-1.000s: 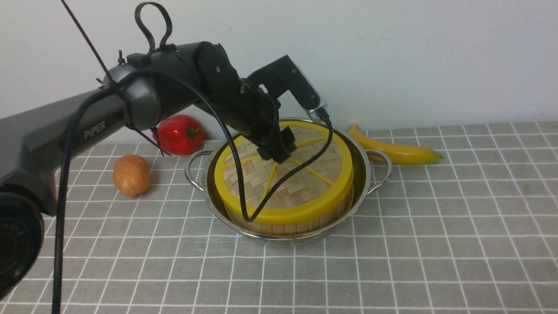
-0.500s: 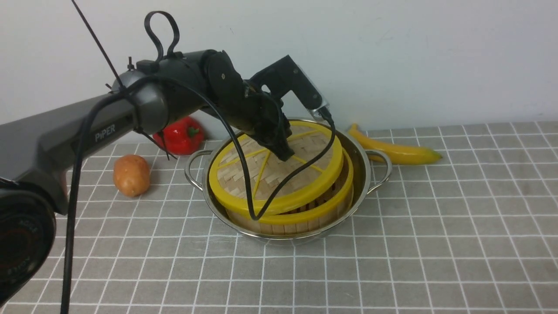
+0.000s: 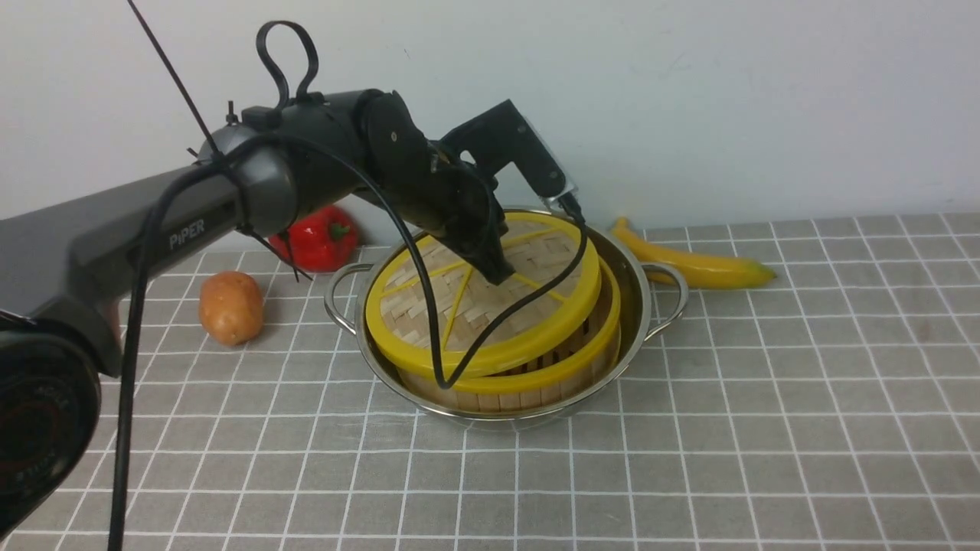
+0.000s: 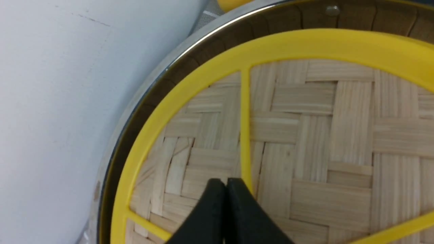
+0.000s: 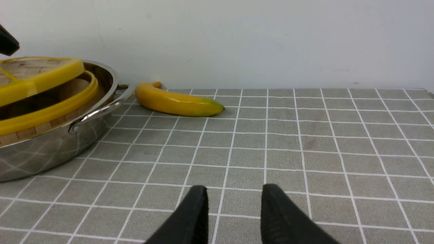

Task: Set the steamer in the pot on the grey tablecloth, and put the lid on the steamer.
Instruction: 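Place the yellow bamboo steamer lid onto the steamer in the pot with the left gripper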

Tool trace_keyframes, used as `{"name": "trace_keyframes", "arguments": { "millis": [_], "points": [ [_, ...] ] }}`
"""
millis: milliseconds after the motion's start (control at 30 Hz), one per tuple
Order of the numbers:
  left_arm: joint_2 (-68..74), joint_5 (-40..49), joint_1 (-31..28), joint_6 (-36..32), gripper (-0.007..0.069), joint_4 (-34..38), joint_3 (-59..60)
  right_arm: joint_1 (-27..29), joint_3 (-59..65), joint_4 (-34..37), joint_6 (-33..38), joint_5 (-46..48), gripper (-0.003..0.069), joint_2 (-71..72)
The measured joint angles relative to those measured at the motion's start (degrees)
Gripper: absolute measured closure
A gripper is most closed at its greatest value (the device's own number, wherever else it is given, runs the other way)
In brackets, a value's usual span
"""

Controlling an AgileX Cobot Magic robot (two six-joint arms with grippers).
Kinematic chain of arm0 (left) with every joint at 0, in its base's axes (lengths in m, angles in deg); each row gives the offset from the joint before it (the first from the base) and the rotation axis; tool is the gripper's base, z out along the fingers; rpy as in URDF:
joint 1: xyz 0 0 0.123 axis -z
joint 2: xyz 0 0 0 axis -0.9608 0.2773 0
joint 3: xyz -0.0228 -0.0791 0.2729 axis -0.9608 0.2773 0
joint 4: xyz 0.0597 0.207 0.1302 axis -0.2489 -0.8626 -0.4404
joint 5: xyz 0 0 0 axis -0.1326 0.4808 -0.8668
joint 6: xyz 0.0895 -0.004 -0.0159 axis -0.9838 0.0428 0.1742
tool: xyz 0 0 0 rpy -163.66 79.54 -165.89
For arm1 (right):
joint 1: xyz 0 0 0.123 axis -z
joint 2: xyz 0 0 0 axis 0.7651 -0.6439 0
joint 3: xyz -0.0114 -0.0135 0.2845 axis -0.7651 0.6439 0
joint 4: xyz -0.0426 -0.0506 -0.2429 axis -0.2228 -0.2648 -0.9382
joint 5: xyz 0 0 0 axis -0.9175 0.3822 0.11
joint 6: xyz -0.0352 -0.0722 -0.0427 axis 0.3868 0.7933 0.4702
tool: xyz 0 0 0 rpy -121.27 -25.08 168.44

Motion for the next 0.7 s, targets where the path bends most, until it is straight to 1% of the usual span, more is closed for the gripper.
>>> {"name": "trace_keyframes", "arguments": {
  "millis": [33, 133, 200, 333, 400, 433, 500, 700],
  "points": [
    [-0.07, 0.54, -0.32, 1.74, 0.0620, -0.57, 0.00, 0.00, 0.00, 0.00, 0.00, 0.00, 0.0416, 0.00],
    [-0.57, 1.71, -0.79, 3.49, 0.0605, -1.57, 0.00, 0.00, 0.00, 0.00, 0.06, 0.00, 0.0416, 0.00],
    [-1.59, 3.27, -1.35, 5.97, 0.0579, -2.54, 0.00, 0.00, 0.00, 0.00, 0.06, 0.00, 0.0416, 0.00],
    [-2.83, 6.49, -1.59, 8.79, 0.0523, -3.12, 0.00, 0.00, 0.00, 0.00, 0.05, 0.00, 0.0416, 0.00],
    [-3.03, 8.07, -1.59, 9.44, 0.0492, -3.12, 0.00, 0.00, 0.00, 0.00, 0.00, 0.00, 0.0416, 0.00],
    [-3.03, 8.24, -1.59, 9.44, 0.0492, -3.12, 0.00, 0.00, 0.00, 0.00, 0.01, 0.00, 0.0416, 0.00],
    [-3.03, 10.00, -1.59, 9.69, 0.0454, -3.18, 0.00, 0.00, 0.00, 0.00, 0.01, 0.00, 0.0416, 0.00],
    [-3.03, 11.17, -1.59, 10.46, 0.0381, -3.43, 0.00, 0.00, 0.00, 0.00, 0.01, 0.00, 0.0416, 0.00]
  ]
}}
